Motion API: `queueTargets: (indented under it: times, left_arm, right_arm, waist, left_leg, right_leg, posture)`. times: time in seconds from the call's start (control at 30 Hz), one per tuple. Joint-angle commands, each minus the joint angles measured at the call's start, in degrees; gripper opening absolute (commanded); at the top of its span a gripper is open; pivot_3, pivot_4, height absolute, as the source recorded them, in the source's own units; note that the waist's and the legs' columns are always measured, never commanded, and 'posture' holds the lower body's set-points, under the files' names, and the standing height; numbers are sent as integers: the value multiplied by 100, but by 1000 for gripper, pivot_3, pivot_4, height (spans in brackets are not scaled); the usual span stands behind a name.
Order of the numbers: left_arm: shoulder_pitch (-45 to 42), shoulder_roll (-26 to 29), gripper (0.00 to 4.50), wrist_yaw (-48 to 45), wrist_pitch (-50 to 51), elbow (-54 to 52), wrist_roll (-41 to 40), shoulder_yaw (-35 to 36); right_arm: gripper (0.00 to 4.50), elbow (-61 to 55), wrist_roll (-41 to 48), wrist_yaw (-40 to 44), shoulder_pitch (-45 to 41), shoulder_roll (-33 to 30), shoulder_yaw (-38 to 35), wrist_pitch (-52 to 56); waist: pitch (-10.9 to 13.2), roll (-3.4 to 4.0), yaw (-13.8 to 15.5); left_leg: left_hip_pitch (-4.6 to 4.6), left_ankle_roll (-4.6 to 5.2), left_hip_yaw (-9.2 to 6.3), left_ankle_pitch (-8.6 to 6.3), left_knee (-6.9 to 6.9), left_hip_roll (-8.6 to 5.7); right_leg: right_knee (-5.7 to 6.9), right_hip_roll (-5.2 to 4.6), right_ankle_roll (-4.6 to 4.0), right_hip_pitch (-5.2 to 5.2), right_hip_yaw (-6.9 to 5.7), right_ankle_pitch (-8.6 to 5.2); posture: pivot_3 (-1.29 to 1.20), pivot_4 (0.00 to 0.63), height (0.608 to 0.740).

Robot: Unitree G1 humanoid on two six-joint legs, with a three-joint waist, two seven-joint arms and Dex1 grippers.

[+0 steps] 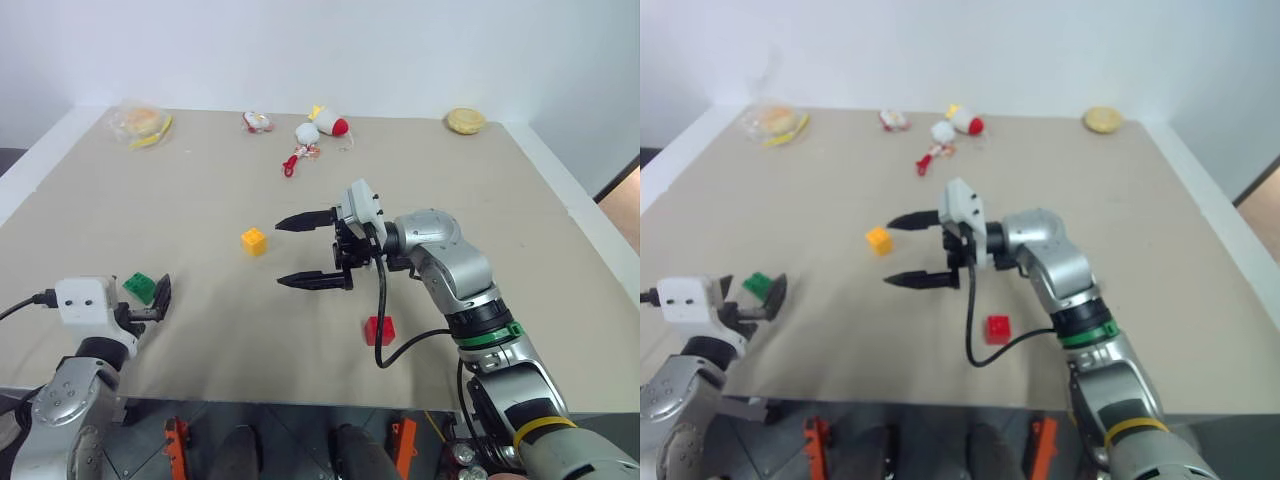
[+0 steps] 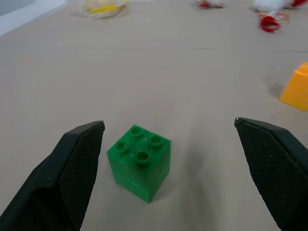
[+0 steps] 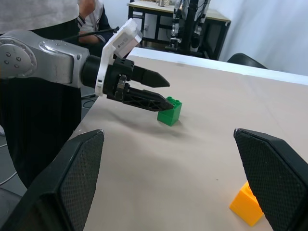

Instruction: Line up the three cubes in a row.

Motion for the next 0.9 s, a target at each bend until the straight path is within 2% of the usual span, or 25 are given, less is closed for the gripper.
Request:
queueTargets:
  times: [0.03, 0.17, 0.37, 0.6, 0.9]
  left_arm:
    - [-54, 468, 4500, -765, -551, 628, -159, 441]
    - [-118, 933, 4500, -1532, -926, 1211, -313, 528]
    - [-438, 1483, 4500, -2672, -1253, 2046, -386, 248]
    - [-1028, 2167, 4500, -3402, -1607, 3475, -60, 60]
    - [-1334, 2245, 4500, -3760, -1650, 3982, 36, -216]
  right_arm:
    - [4463, -293, 25, -127, -16, 44, -57, 35]
    - [4463, -544, 73, -303, 141, 25, -106, 178]
    - [4463, -791, 102, -497, 294, -13, -154, 330]
    - [4463, -1060, 137, -677, 410, -71, -198, 456]
    - [4463, -1172, 171, -791, 470, -175, -254, 493]
  waist:
    - [1, 1, 0]
    - [0, 0, 2]
    - [0, -1, 10]
    - [0, 0, -2]
    - [0, -1, 2]
  left_leg:
    - [0, 0, 4, 0, -3, 1]
    - [-29, -2, 12, -1, -6, 9]
    - [-40, -6, 22, -4, -8, 10]
    - [-38, -6, 28, -3, -8, 32]
    - [-40, -7, 33, -4, -16, 49]
  right_leg:
    - [0, -1, -2, -4, 2, 0]
    - [1, -2, -8, -37, 0, -1]
    - [2, -6, -9, -47, 1, -4]
    - [11, 12, -19, -60, 2, 2]
    - [18, 27, -31, -70, 2, -3]
  posture:
    - [0, 150, 737]
    - [0, 150, 737]
    - [0, 150, 737]
    - [0, 150, 737]
    - [0, 150, 737]
